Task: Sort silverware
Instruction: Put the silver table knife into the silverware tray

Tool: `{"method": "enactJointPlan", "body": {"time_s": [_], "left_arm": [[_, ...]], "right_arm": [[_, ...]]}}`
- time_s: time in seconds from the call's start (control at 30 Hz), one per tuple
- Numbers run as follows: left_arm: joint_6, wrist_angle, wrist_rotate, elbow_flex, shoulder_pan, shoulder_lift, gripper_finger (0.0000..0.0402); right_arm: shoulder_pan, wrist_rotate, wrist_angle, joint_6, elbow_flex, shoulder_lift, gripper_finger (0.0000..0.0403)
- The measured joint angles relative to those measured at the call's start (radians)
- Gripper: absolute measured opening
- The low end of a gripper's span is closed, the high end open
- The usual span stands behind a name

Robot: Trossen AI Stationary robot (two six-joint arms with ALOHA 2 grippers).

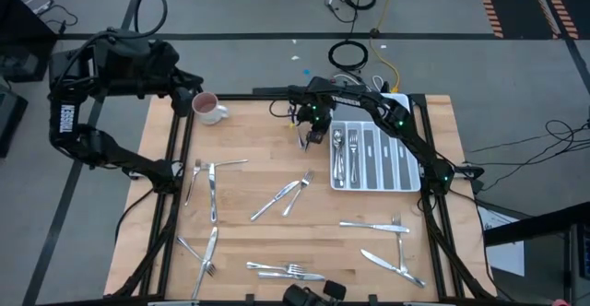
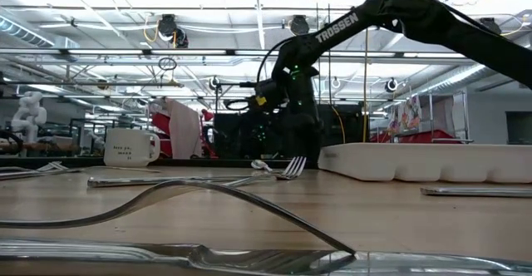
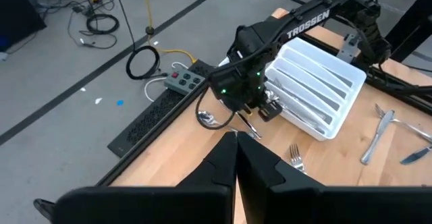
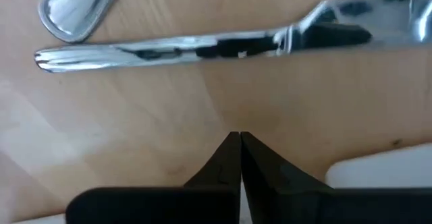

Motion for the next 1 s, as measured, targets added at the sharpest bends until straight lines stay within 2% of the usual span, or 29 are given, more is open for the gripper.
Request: {"method": "enactJointPlan", "body": {"time_s": [0.37, 0.53, 0.77, 0.9, 1.0], "left_arm": [[0.008, 0.0, -0.011, 0.0, 0.0, 0.0, 0.0013], [0.025, 0.0, -0.011, 0.0, 0.0, 0.0, 0.0013], [0.027, 0.0, -0.011, 0.0, 0.0, 0.0, 0.0013], [0.045, 0.0, -0.012, 0.0, 0.0, 0.0, 0.0013], [0.058, 0.0, -0.024, 0.0, 0.0, 0.0, 0.0013]], "right_arm": [[0.04, 0.004, 0.026, -0.25, 0.0, 0.0, 0.0], [0.067, 0.11, 0.075, -0.393, 0.004, 0.0, 0.0], [0.068, 0.149, 0.102, -0.485, 0.013, -0.01, 0.0], [0.067, 0.1, 0.057, -0.47, 0.033, -0.072, 0.0], [0.049, -0.048, 0.187, -0.326, 0.035, -0.147, 0.0]]}}
